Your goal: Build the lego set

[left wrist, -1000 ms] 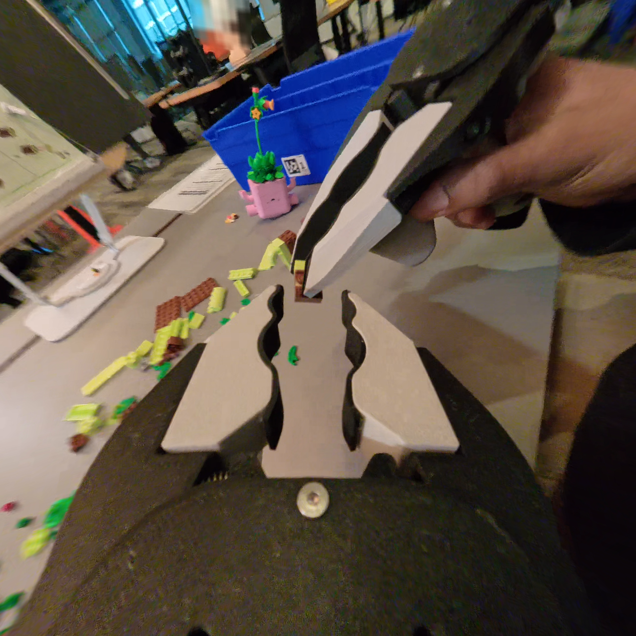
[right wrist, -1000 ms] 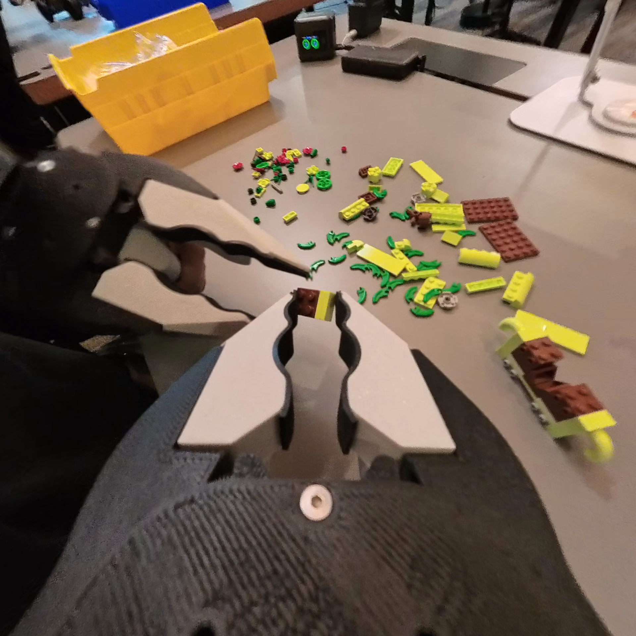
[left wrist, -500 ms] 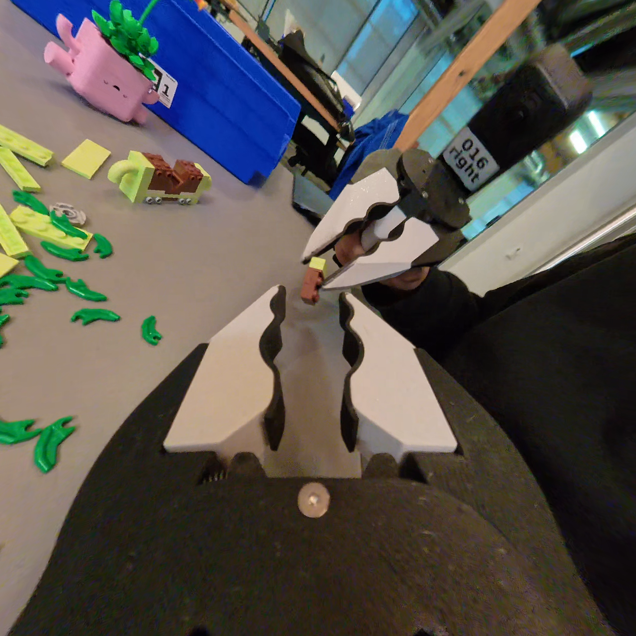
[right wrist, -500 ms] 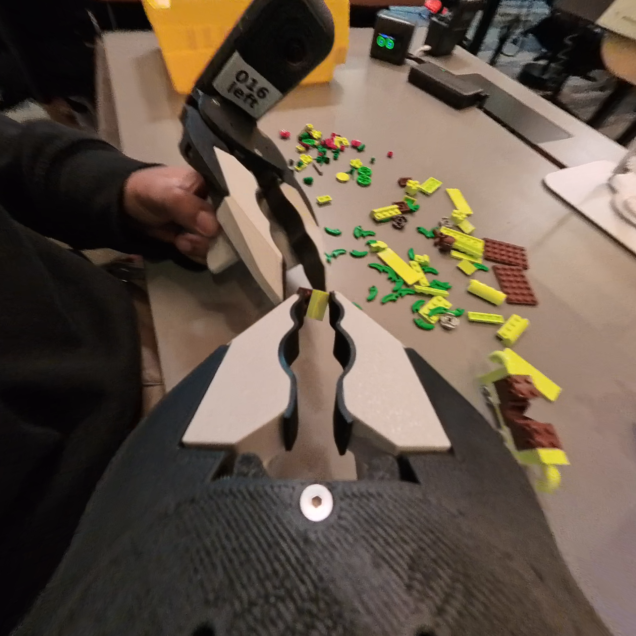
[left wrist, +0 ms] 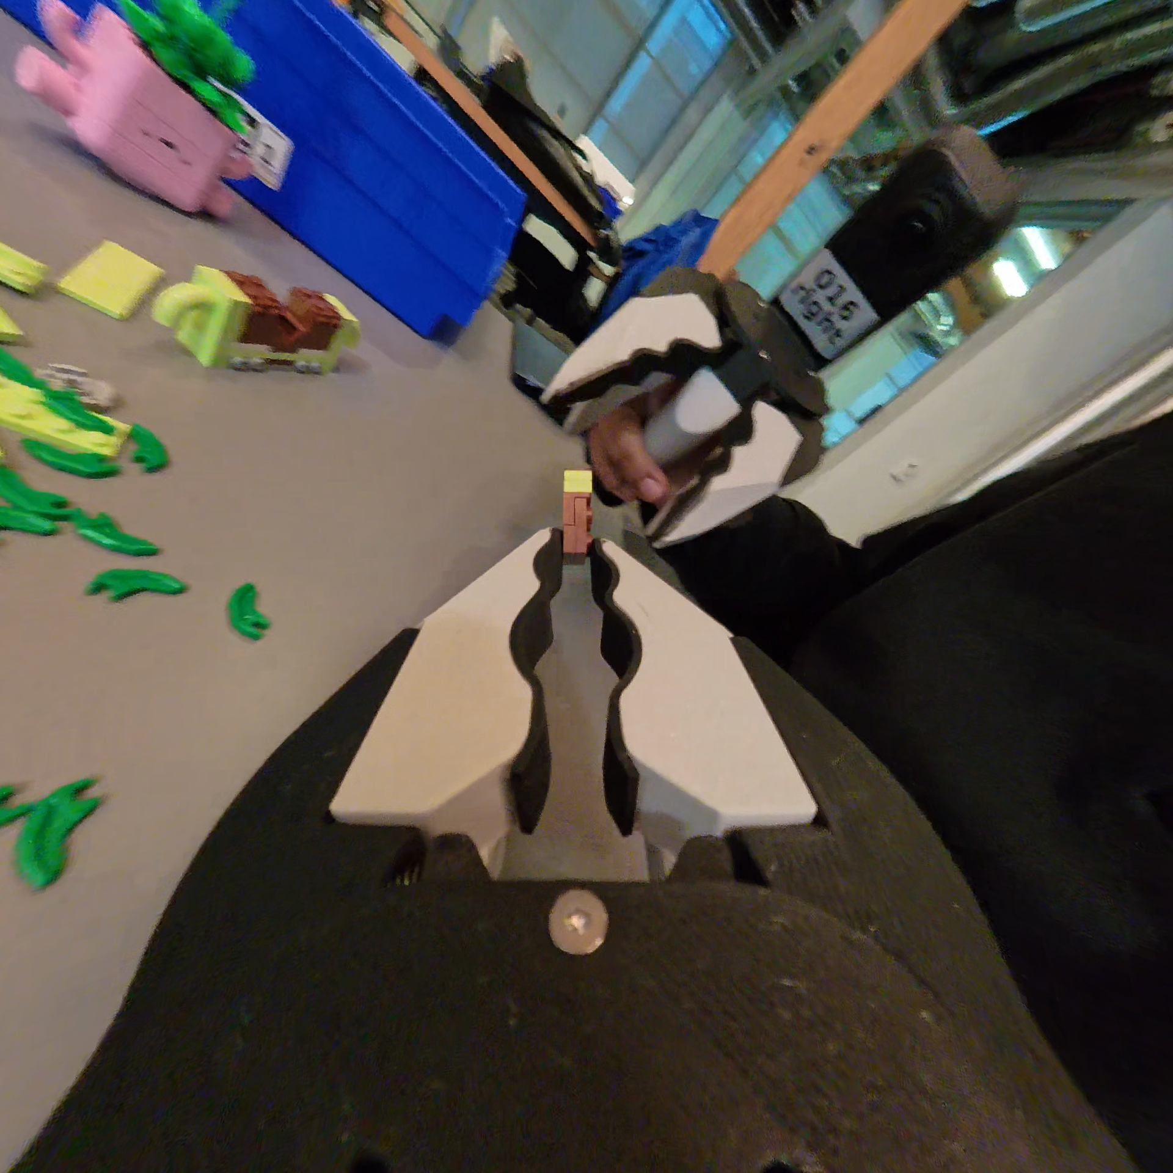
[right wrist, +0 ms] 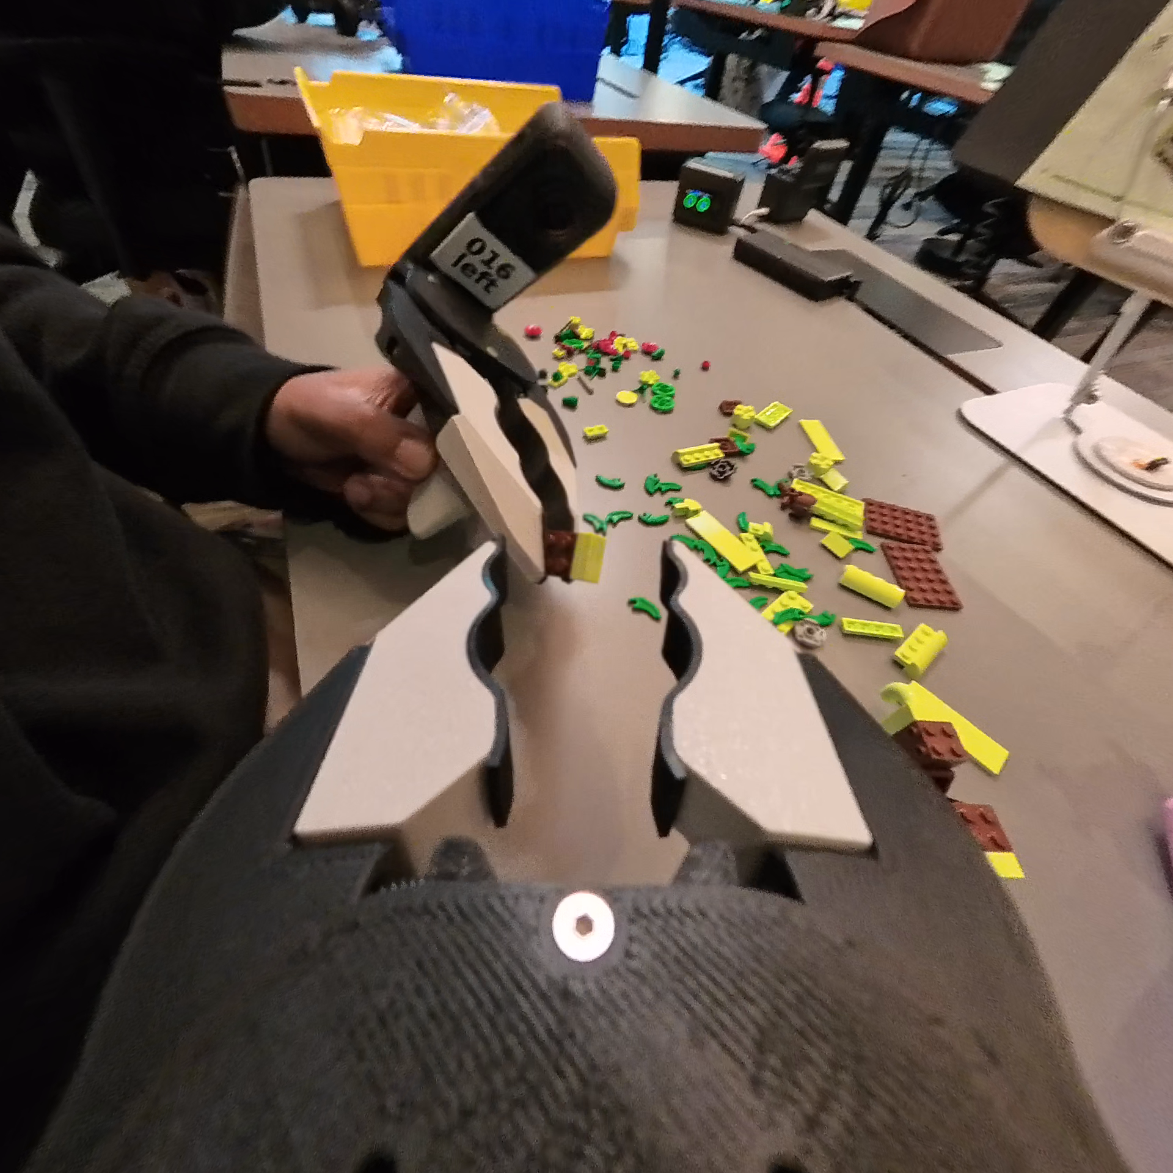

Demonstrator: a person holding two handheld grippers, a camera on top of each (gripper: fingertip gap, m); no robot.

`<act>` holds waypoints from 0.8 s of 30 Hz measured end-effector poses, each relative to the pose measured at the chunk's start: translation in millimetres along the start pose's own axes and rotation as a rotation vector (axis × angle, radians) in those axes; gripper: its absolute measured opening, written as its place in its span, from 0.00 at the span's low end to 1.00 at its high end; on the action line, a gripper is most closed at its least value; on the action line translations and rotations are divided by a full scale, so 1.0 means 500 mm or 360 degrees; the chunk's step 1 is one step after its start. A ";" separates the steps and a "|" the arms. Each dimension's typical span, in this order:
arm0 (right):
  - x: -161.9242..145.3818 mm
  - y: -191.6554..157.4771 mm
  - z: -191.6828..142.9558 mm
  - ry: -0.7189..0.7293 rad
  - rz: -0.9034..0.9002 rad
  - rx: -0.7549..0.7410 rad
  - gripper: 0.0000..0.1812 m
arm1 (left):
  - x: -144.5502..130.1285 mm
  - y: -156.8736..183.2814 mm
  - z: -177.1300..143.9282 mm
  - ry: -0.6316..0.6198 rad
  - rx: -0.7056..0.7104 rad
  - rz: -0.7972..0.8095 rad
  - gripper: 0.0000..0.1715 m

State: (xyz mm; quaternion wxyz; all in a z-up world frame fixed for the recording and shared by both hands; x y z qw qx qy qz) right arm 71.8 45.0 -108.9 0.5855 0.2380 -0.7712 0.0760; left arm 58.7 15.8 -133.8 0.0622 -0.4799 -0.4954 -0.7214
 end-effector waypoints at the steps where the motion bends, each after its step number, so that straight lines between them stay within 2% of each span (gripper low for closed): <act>1: 0.004 0.001 0.001 0.0020 0.0017 -0.0035 0.27 | 0.005 -0.008 -0.006 0.0009 0.0092 0.0063 0.03; 6: 0.012 -0.021 0.015 0.0056 0.0071 -0.0059 0.30 | 0.018 -0.021 -0.022 -0.0102 0.0496 0.0479 0.03; 8: 0.007 -0.023 0.024 0.0049 0.0031 -0.0103 0.34 | 0.025 -0.012 -0.020 -0.0068 0.0507 0.0516 0.03; 10: -0.007 -0.024 0.034 -0.0008 -0.0102 -0.0176 0.38 | 0.030 0.002 -0.012 0.0032 0.0341 0.0327 0.04; 12: -0.016 -0.025 0.040 -0.0043 -0.0308 -0.0277 0.39 | 0.043 0.016 -0.013 0.0242 0.0085 0.0021 0.03; 15: -0.010 -0.016 0.038 0.0007 -0.0700 -0.0558 0.38 | 0.057 0.021 -0.023 0.0476 -0.0199 -0.0330 0.03; 17: 0.006 -0.019 0.034 0.0130 -0.0910 -0.0703 0.30 | 0.051 0.021 -0.019 0.0467 -0.0244 -0.0381 0.03; 19: 0.016 -0.028 0.031 0.0245 -0.1016 -0.0746 0.23 | 0.048 0.030 -0.012 0.0436 -0.0291 -0.0390 0.03; 24: 0.026 -0.034 0.026 0.0344 -0.0816 -0.0602 0.21 | 0.040 0.044 -0.003 0.0387 -0.0413 -0.0428 0.03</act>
Point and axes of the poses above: each gripper's, where its closed fingertips meet, z out along the fingers, x out of its top, y = z × x across the jaws, the point moved 2 cm from there along -z, back along the fingers, and after that the axes turned 10 degrees about -x, right-handed, at the moved point
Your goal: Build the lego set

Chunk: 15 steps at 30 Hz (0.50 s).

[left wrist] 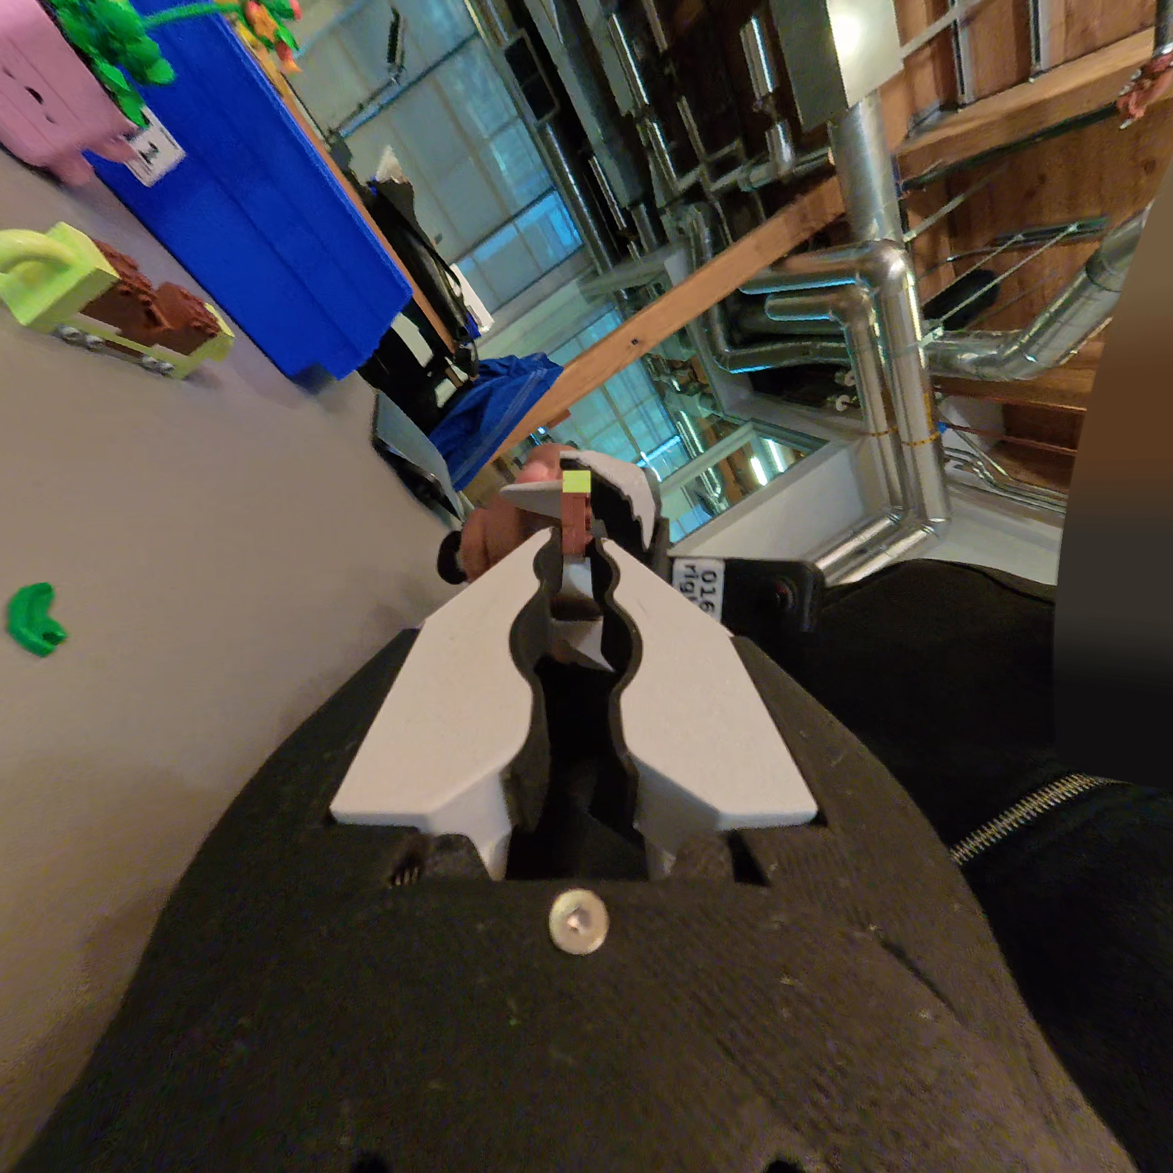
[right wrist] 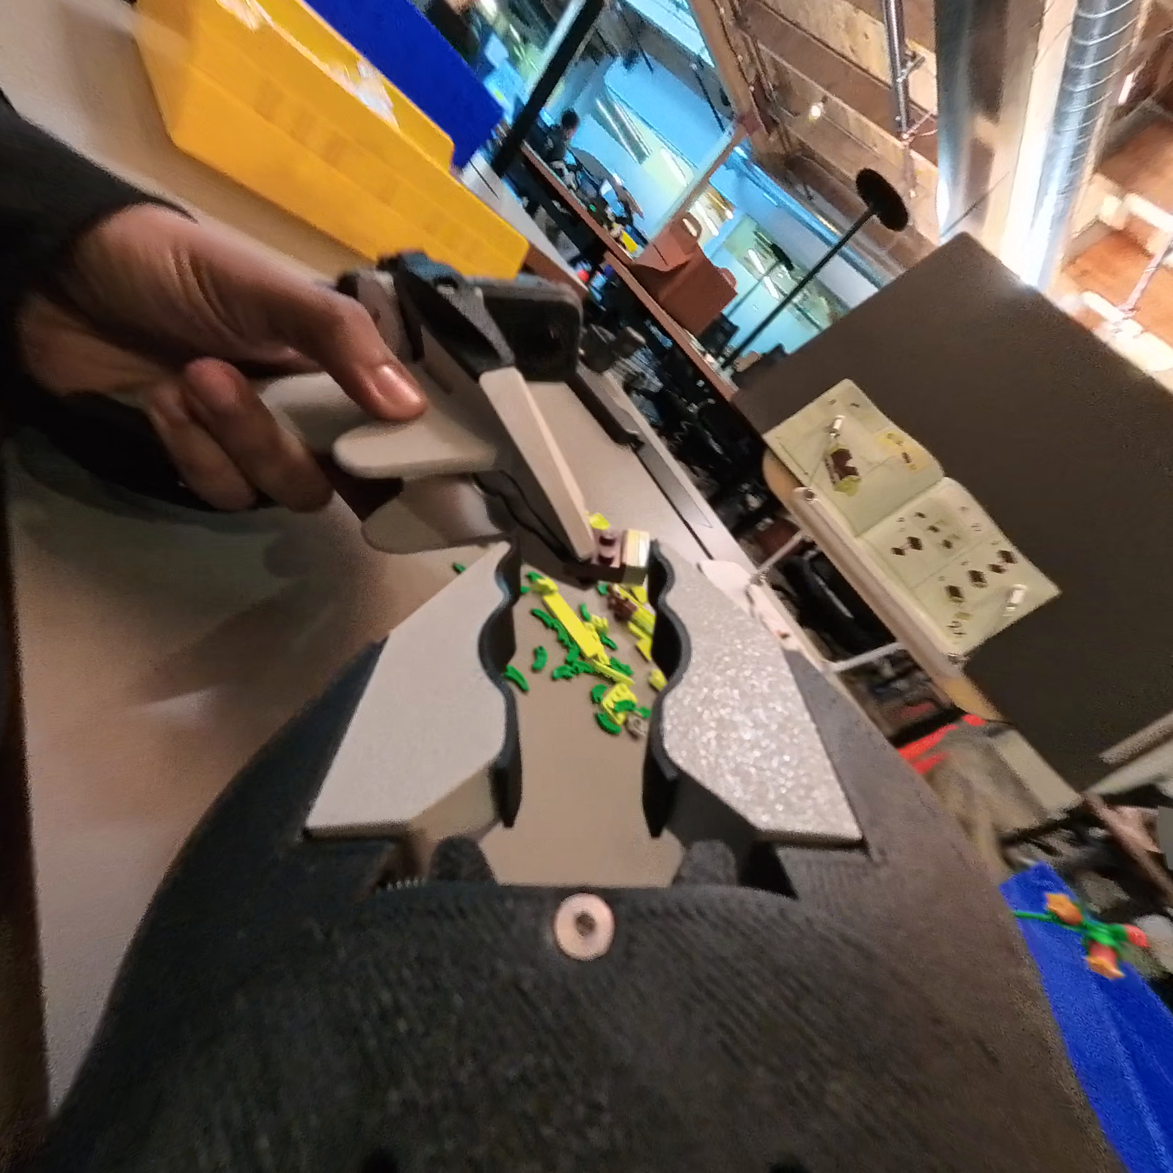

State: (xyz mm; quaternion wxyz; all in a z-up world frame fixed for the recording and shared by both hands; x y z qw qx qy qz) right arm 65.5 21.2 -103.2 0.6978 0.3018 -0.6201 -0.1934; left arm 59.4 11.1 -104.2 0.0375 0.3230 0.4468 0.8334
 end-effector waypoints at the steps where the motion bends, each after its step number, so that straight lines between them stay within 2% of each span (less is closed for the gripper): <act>1: 0.005 0.002 -0.003 0.0028 0.0058 0.0031 0.19 | -0.004 0.003 0.002 -0.0020 -0.0041 -0.0033 0.03; 7: 0.024 0.013 -0.021 0.0163 0.0348 0.0192 0.14 | -0.014 0.026 0.013 -0.0055 -0.0276 -0.0216 0.03; 15: 0.025 0.010 -0.016 0.0120 0.0391 0.0216 0.13 | -0.012 0.026 0.009 -0.0041 -0.0295 -0.0242 0.03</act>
Point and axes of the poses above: each gripper's, where its closed fingertips meet, z out along the fingers, x out of its top, y = z × x across the jaws, the point moved 2 cm from there along -z, back along the fingers, and after that the axes turned 10 degrees about -x, right-handed, at the moved point
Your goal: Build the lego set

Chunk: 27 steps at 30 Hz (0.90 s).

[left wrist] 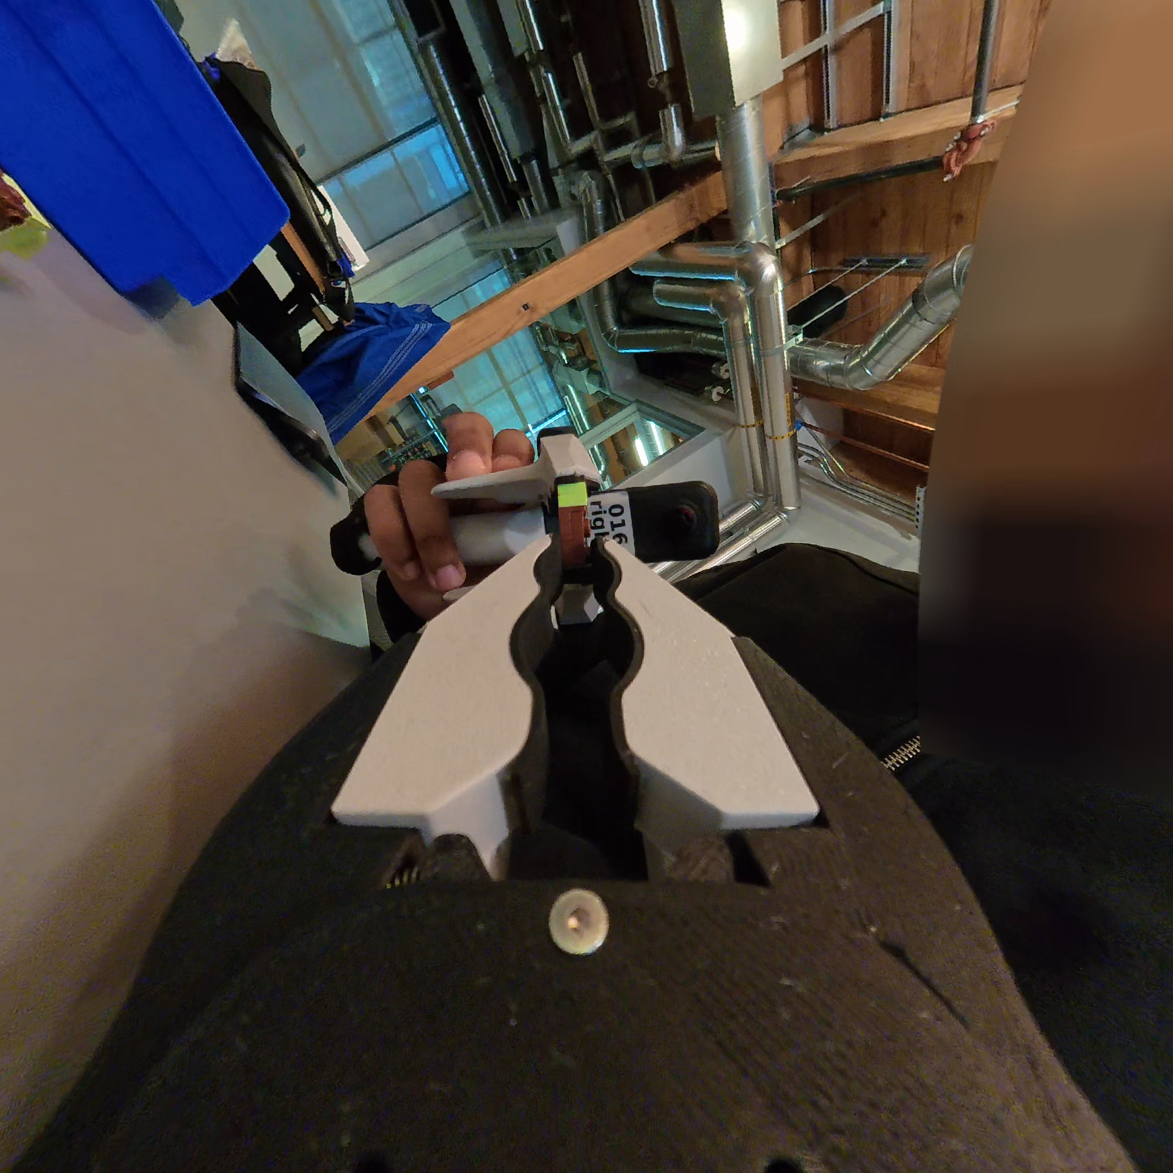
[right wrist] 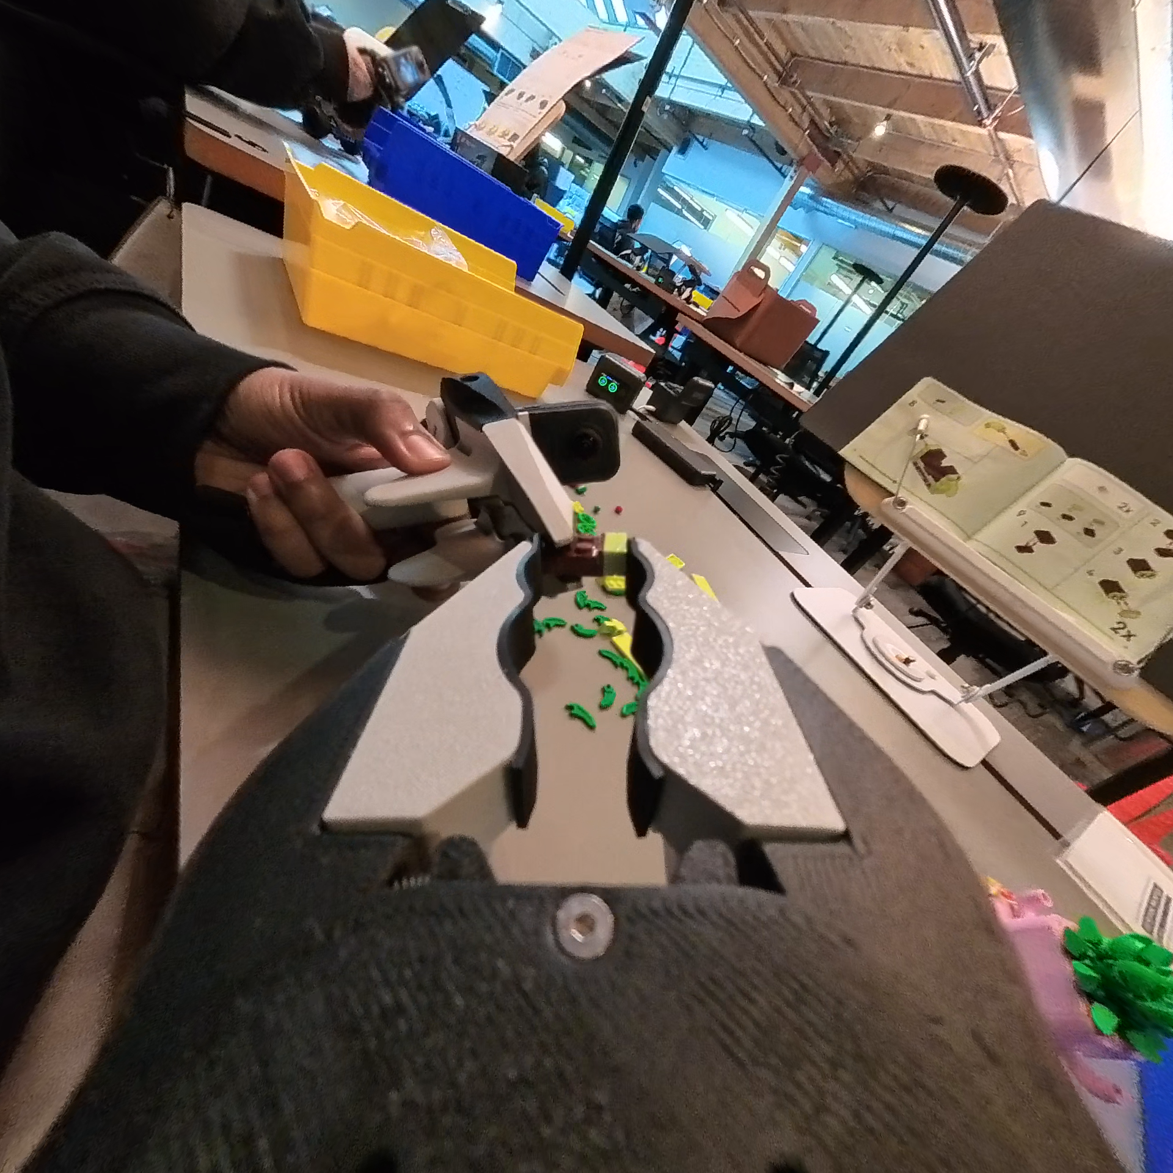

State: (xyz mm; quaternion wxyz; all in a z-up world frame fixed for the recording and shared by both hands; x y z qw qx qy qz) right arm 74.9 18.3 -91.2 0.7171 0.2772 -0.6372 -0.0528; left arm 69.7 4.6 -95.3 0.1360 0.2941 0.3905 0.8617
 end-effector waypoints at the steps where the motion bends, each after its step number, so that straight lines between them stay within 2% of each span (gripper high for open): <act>1: 0.001 0.000 0.000 -0.0008 0.0007 0.0007 0.13 | 0.000 0.001 0.000 0.0001 -0.0005 -0.0002 0.03; 15: -0.007 -0.001 0.003 -0.0155 -0.0013 0.0073 0.13 | 0.000 -0.005 -0.004 0.0017 0.0006 0.0001 0.03; 19: -0.021 -0.010 0.006 -0.0180 -0.0050 0.0099 0.13 | 0.000 -0.017 -0.009 -0.0003 0.0106 0.0068 0.06; 24: -0.054 0.002 0.009 -0.0295 -0.0074 0.0082 0.13 | 0.021 -0.032 -0.034 0.0010 0.0342 0.0251 0.20; 26: -0.081 0.015 0.010 -0.0409 -0.0010 0.0073 0.13 | 0.030 -0.041 -0.048 -0.0020 0.0507 0.0400 0.22; 27: -0.109 0.019 0.010 -0.0544 0.0051 0.0085 0.13 | 0.035 -0.047 -0.057 -0.0042 0.0609 0.0477 0.22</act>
Point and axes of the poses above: each gripper's, where its closed fingertips meet, z out along the fingers, x out of its top, y = z × x across the jaws, the point moved 2 cm from there along -z, back along the fingers, and after that the axes turned 10 degrees about -x, right-handed, at the moved point
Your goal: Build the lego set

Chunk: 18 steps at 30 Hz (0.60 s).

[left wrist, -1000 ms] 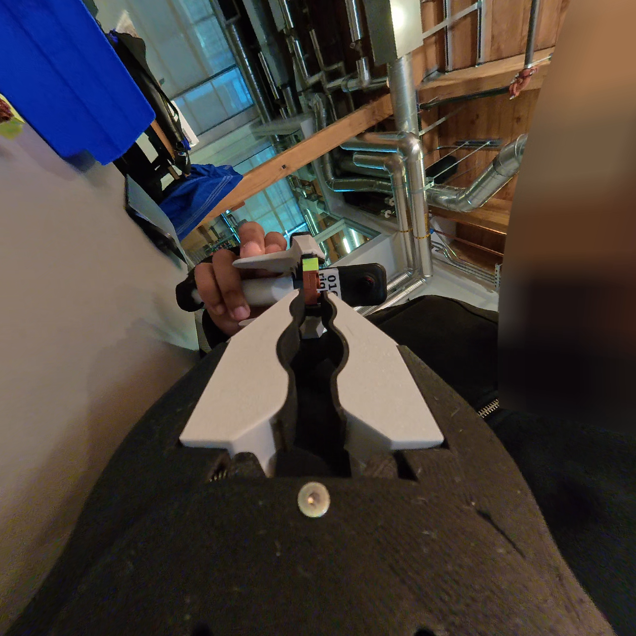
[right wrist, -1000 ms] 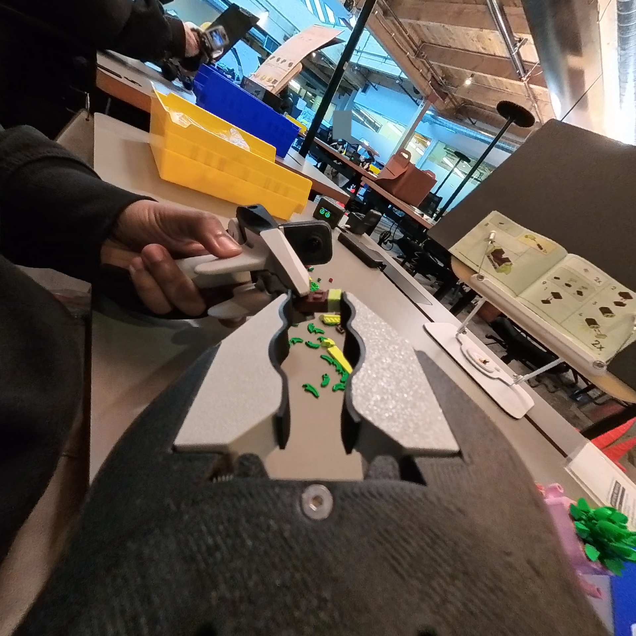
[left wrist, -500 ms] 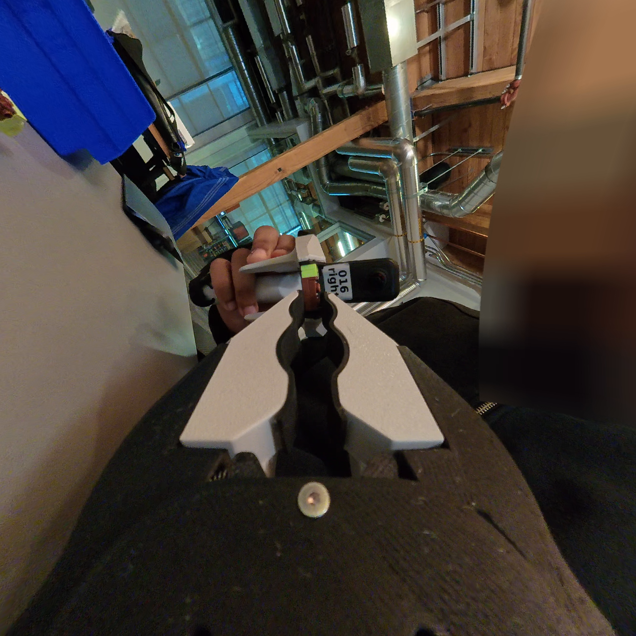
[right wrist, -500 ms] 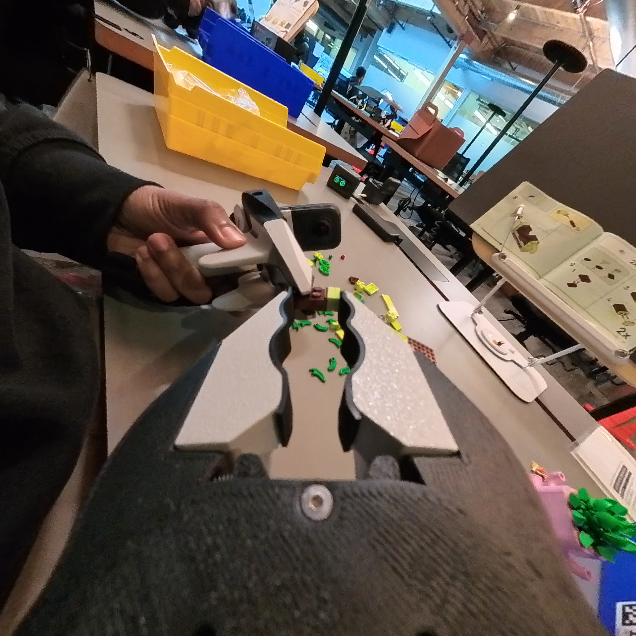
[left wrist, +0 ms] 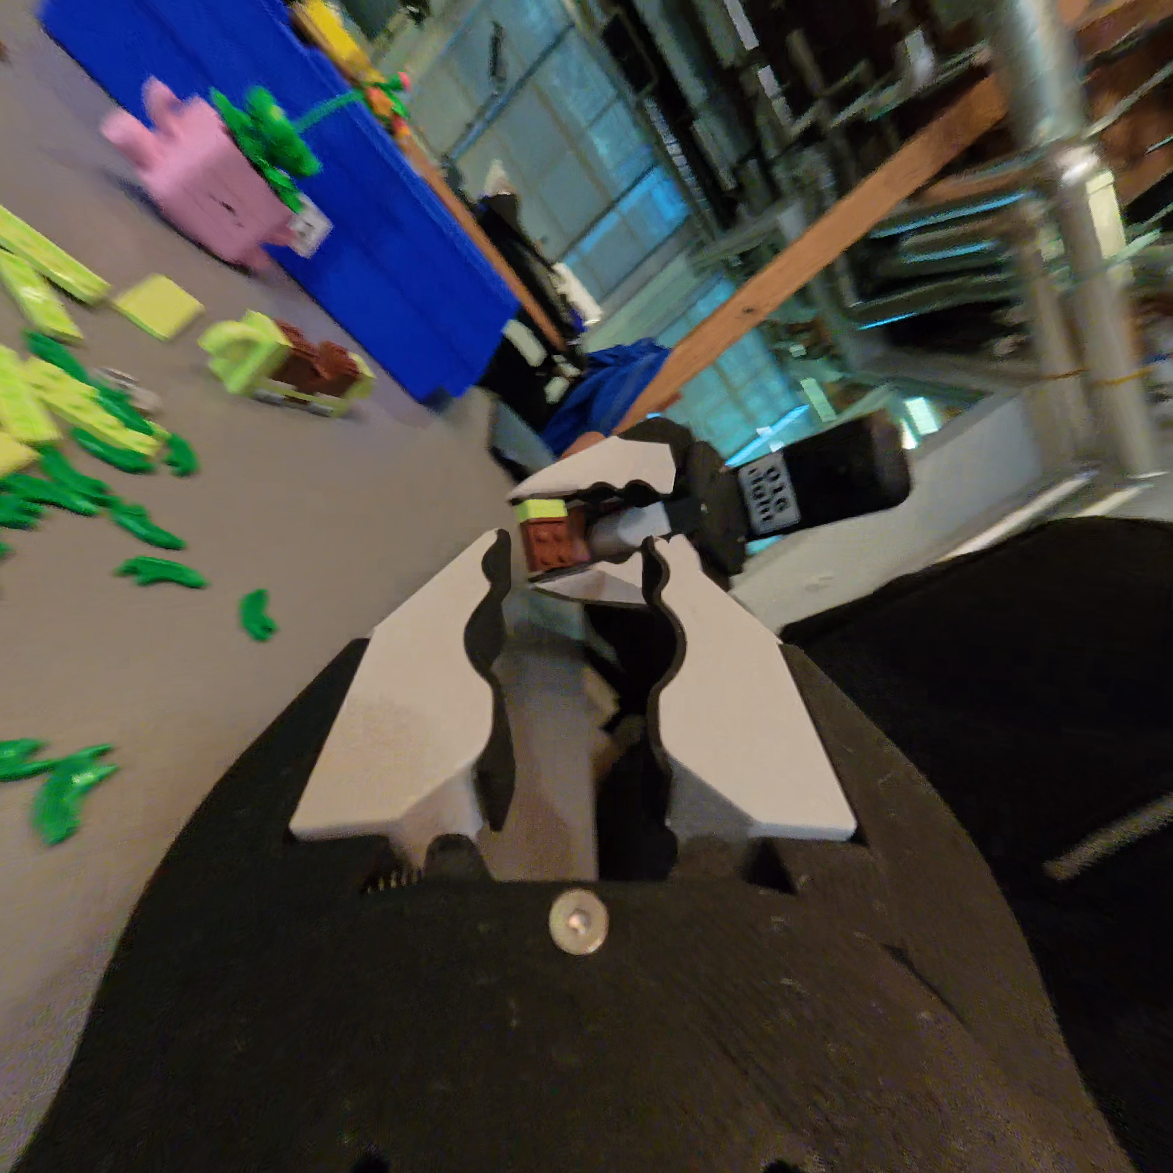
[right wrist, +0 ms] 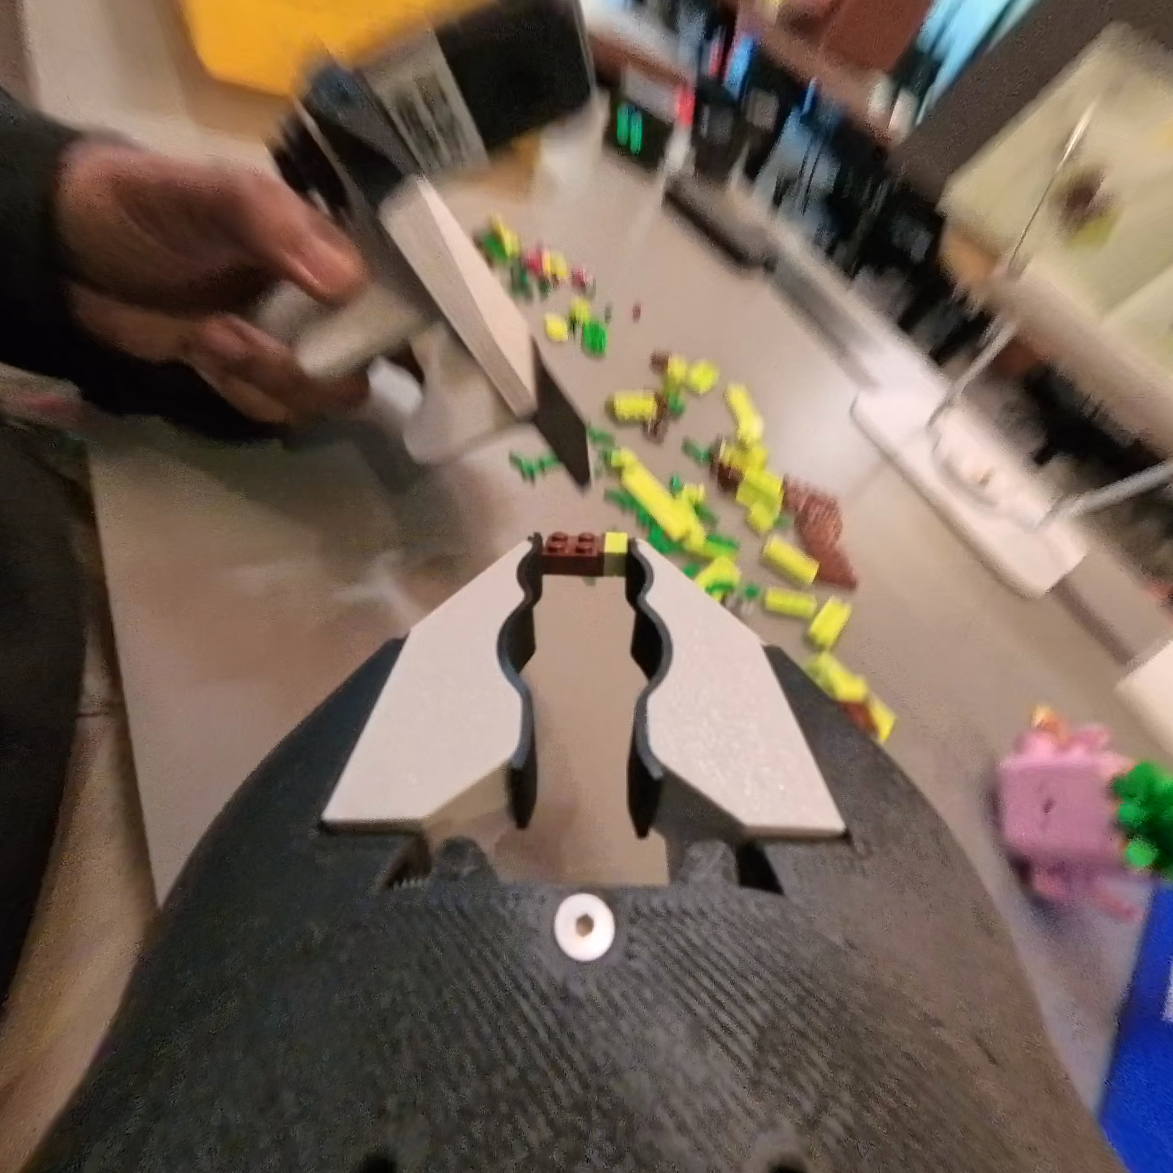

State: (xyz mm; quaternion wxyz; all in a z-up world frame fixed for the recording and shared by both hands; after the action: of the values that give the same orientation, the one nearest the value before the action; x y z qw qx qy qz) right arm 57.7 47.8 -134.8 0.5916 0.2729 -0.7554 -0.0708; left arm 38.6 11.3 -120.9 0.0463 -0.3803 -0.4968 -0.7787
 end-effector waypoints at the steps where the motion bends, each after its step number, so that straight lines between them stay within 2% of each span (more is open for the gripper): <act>1: -0.031 0.002 0.009 -0.0164 0.0064 0.0029 0.13 | 0.003 -0.008 -0.005 -0.0018 0.0091 0.0078 0.23; 3: -0.075 0.004 0.017 -0.0385 0.0180 0.0051 0.13 | 0.008 -0.013 -0.011 -0.0042 0.0199 0.0201 0.23; 7: -0.089 0.025 0.022 -0.0394 0.0316 -0.0090 0.13 | 0.001 -0.014 -0.005 -0.0106 0.0249 0.0290 0.23; 9: -0.113 0.031 0.023 -0.0504 0.0315 -0.0139 0.13 | -0.006 -0.016 0.001 -0.0141 0.0255 0.0299 0.23; 13: -0.145 0.033 0.021 -0.0637 0.0344 -0.0184 0.13 | -0.019 -0.018 0.009 -0.0204 0.0270 0.0327 0.24; 18: -0.148 0.021 0.019 -0.0678 0.0384 -0.0158 0.13 | -0.032 -0.022 0.015 -0.0281 0.0282 0.0341 0.22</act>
State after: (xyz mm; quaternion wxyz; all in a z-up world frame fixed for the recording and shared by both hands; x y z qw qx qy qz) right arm 56.6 91.3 -196.0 0.4360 0.1302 -0.8857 -0.0925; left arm 48.9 17.7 -137.5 0.1187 -0.4926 -0.5222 -0.6860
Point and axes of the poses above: each gripper's, where its closed fingertips meet, z out along the fingers, x out of its top, y = z × x across the jaws, the point moved 2 cm from there along -z, back along the fingers, and after that the axes turned 10 degrees about -x, right-handed, at the moved point
